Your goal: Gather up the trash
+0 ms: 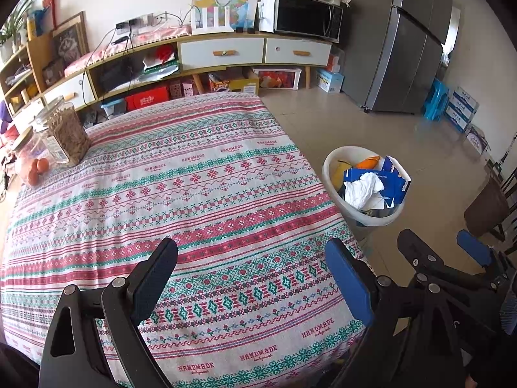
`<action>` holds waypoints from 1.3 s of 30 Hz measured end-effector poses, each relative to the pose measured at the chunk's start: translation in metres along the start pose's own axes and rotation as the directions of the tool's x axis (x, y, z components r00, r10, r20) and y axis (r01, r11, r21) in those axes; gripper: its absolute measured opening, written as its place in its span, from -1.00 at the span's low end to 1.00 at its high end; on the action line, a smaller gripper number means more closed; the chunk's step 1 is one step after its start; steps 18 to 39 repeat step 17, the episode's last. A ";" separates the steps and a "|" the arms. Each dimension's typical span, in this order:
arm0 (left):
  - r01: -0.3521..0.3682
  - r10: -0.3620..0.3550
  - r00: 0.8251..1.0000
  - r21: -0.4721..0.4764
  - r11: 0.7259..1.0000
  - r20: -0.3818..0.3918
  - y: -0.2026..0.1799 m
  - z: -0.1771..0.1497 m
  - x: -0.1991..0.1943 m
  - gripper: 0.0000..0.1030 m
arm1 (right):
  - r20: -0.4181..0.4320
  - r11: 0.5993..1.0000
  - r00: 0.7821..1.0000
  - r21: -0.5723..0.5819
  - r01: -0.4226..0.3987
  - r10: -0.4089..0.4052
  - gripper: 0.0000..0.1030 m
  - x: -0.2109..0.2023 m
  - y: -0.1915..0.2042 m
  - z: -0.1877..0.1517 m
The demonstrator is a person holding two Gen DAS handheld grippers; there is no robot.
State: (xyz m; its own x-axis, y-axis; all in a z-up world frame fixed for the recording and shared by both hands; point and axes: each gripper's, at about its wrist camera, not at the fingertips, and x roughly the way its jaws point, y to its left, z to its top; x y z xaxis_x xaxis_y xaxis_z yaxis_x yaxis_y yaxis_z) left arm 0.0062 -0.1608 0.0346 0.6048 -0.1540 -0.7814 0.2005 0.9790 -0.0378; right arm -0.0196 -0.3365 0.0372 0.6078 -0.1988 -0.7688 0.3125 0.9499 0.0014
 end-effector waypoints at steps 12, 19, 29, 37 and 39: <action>-0.004 0.004 1.000 0.002 1.000 -0.001 -0.001 -0.001 0.001 0.83 | -0.006 1.000 1.000 -0.008 0.016 -0.016 0.99 0.002 0.001 0.000; 0.000 0.000 1.000 0.002 1.000 -0.004 -0.002 -0.001 0.000 0.83 | -0.007 1.000 1.000 -0.008 0.019 -0.019 0.99 0.002 0.000 0.001; 0.000 0.000 1.000 0.002 1.000 -0.004 -0.002 -0.001 0.000 0.83 | -0.007 1.000 1.000 -0.008 0.019 -0.019 0.99 0.002 0.000 0.001; 0.000 0.000 1.000 0.002 1.000 -0.004 -0.002 -0.001 0.000 0.83 | -0.007 1.000 1.000 -0.008 0.019 -0.019 0.99 0.002 0.000 0.001; 0.000 0.000 1.000 0.002 1.000 -0.004 -0.002 -0.001 0.000 0.83 | -0.007 1.000 1.000 -0.008 0.019 -0.019 0.99 0.002 0.000 0.001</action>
